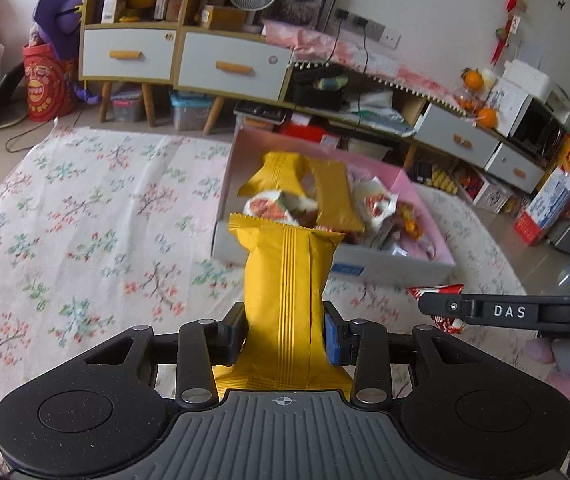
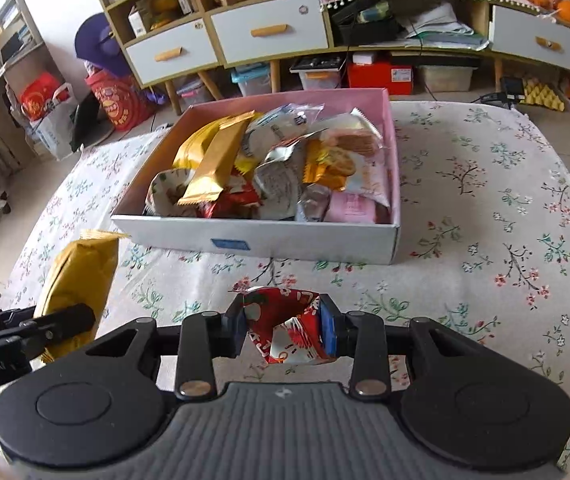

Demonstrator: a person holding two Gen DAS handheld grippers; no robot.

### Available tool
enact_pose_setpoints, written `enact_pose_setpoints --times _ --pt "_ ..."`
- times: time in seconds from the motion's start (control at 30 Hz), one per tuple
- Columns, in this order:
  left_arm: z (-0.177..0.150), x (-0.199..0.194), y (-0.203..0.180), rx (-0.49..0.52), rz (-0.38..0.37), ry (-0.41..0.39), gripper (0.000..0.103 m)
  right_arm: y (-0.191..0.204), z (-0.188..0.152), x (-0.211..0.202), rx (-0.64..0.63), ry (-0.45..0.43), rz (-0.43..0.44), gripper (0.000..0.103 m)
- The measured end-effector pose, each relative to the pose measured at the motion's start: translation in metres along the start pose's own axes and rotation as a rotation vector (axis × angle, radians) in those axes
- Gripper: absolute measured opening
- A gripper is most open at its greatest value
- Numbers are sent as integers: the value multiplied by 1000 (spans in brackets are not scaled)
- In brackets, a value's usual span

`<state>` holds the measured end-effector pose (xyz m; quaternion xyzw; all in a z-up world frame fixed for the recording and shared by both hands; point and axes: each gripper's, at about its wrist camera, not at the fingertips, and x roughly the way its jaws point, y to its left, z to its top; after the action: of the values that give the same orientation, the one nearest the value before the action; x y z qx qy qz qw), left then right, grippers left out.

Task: Organize snacks
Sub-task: 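Carry yellow pack and red packet into the pink box and open both tools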

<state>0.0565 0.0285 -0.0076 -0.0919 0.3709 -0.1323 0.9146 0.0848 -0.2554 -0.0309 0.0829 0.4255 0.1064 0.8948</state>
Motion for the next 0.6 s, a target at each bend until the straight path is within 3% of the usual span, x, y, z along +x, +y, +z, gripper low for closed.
enact_pose_setpoints --times 0.37,0.6 --pt "33 19 0 -47 17 -27 36 -17 18 -2 111 -145 51 33" --pt "72 54 4 47 49 -31 36 -26 42 5 190 -225 91 33"
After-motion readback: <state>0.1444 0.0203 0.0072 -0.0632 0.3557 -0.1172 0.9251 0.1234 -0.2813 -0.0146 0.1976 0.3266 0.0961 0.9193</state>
